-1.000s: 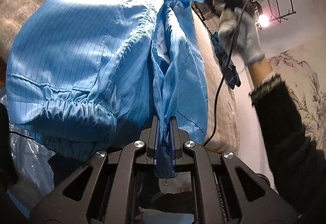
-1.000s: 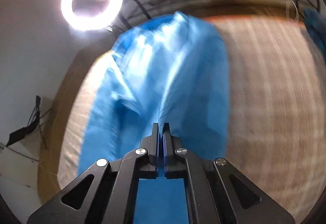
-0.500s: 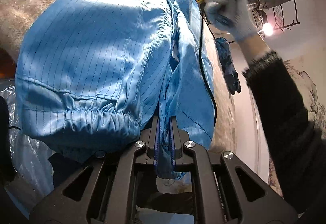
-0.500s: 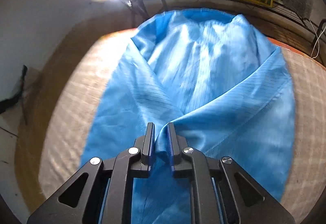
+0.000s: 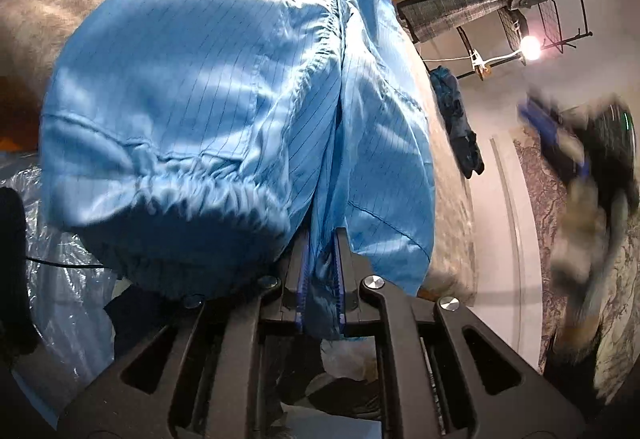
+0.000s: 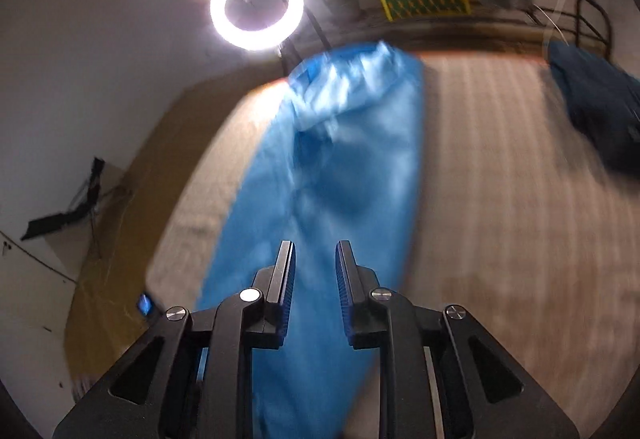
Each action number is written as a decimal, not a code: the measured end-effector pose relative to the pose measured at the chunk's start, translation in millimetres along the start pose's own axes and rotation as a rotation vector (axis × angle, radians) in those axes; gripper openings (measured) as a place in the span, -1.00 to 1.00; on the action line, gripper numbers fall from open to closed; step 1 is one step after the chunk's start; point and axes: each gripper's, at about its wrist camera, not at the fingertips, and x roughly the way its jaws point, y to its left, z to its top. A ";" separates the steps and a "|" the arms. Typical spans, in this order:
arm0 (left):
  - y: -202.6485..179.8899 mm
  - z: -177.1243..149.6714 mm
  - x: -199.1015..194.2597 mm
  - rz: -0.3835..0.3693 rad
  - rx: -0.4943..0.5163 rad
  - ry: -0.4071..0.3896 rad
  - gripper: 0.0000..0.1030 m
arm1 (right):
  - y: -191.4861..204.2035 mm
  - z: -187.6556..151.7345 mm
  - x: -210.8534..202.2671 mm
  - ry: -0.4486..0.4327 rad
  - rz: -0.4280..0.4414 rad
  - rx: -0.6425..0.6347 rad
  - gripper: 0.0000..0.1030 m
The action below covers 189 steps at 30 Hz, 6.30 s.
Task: Fold large clothes
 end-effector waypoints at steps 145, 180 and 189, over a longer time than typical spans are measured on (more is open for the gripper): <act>-49.6 308.9 21.3 0.390 0.407 -0.095 0.04 | -74.0 36.5 132.6 -0.061 -0.126 -0.140 -0.74; 31.0 548.0 220.5 0.221 0.307 -0.050 -0.33 | -165.2 262.2 335.0 -0.010 0.118 -0.014 -0.61; 8.9 530.5 210.8 0.186 0.395 -0.115 -0.97 | -144.6 256.1 311.1 -0.051 0.076 -0.115 -0.97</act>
